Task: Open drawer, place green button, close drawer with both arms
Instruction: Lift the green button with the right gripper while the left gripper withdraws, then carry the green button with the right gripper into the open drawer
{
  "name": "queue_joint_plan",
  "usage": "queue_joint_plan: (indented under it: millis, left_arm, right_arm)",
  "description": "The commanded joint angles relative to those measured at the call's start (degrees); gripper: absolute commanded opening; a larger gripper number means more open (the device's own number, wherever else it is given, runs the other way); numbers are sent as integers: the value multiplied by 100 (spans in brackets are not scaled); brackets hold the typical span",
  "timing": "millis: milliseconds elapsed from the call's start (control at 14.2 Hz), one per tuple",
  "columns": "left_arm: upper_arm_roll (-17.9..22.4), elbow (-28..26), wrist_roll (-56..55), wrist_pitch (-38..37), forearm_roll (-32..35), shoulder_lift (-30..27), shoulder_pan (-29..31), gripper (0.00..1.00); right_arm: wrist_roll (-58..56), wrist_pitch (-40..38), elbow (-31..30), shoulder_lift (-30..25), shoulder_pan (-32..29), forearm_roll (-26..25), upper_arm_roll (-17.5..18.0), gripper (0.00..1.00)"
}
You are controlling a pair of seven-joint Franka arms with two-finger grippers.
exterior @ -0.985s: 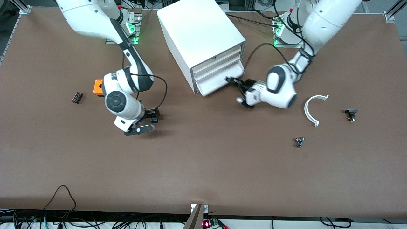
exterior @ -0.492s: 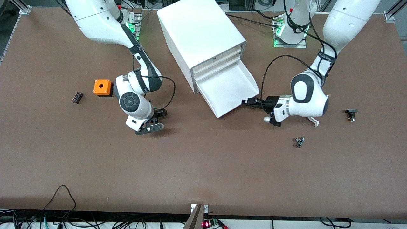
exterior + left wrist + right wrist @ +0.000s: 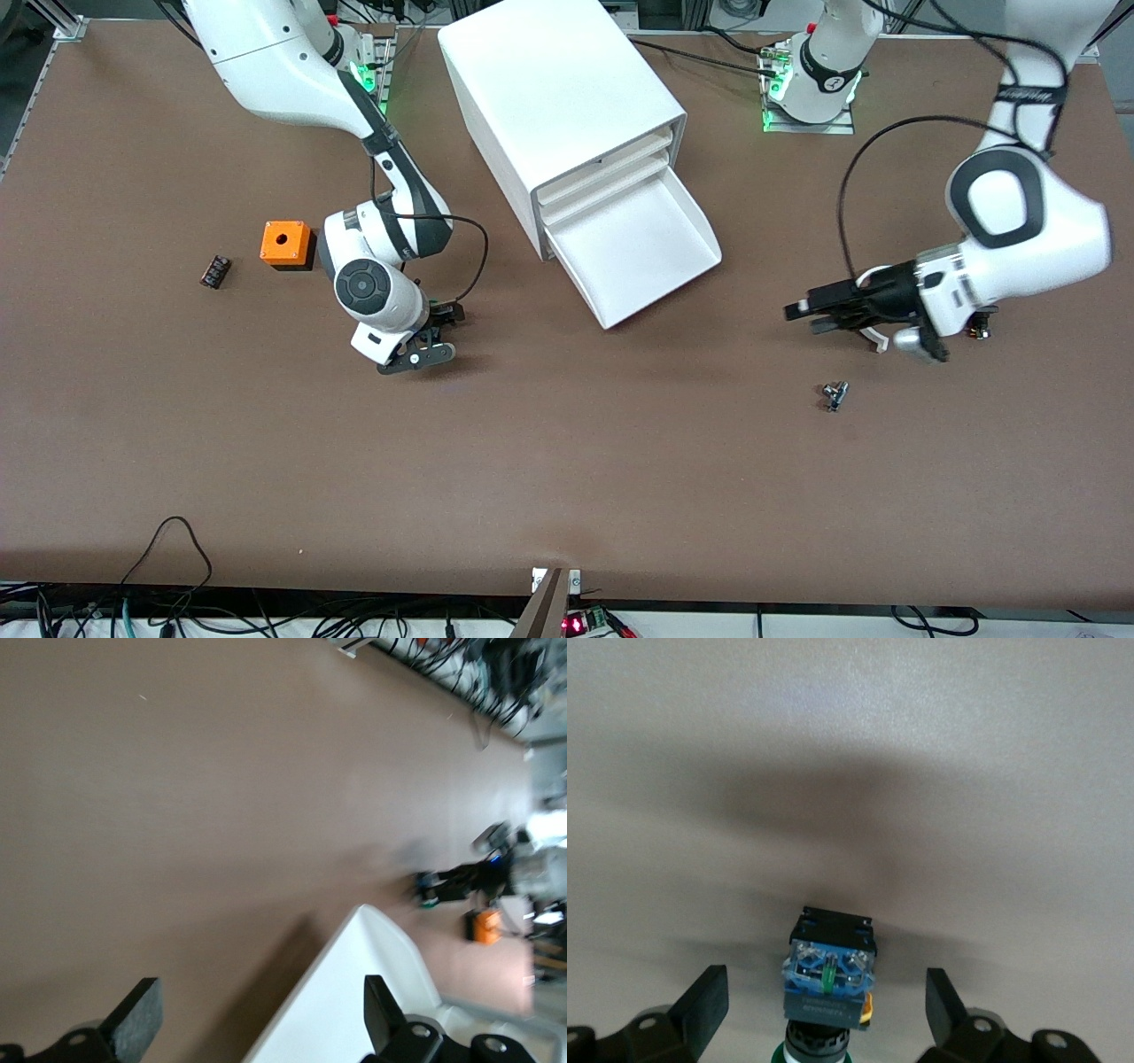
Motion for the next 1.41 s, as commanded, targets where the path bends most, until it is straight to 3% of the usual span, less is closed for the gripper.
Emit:
queue_joint_plan:
  millis: [0, 281, 492, 633, 985, 1337]
  left_arm:
    - [223, 564, -117, -925, 1535, -692, 19, 100]
    - [461, 1313, -275, -2113, 3302, -1308, -34, 100]
    - [453, 1489, -1359, -2825, 4184, -1660, -454, 100]
    - [444, 1586, -2136, -3046, 4300, -1661, -552, 100]
    - [453, 1595, -2226, -2959, 4291, -1503, -579, 100]
    - [540, 1815, -2130, -3029, 4291, -1318, -614, 100]
  right_arm:
    - [50, 71, -88, -18, 9, -21, 3, 84]
    - [76, 36, -79, 8, 9, 31, 3, 52]
    - [76, 18, -61, 17, -26, 49, 3, 39]
    - [137, 9, -26, 60, -43, 49, -6, 36]
    - [-11, -235, 351, -62, -79, -21, -14, 36]
    - [-1335, -1517, 1650, -159, -79, 40, 178, 36]
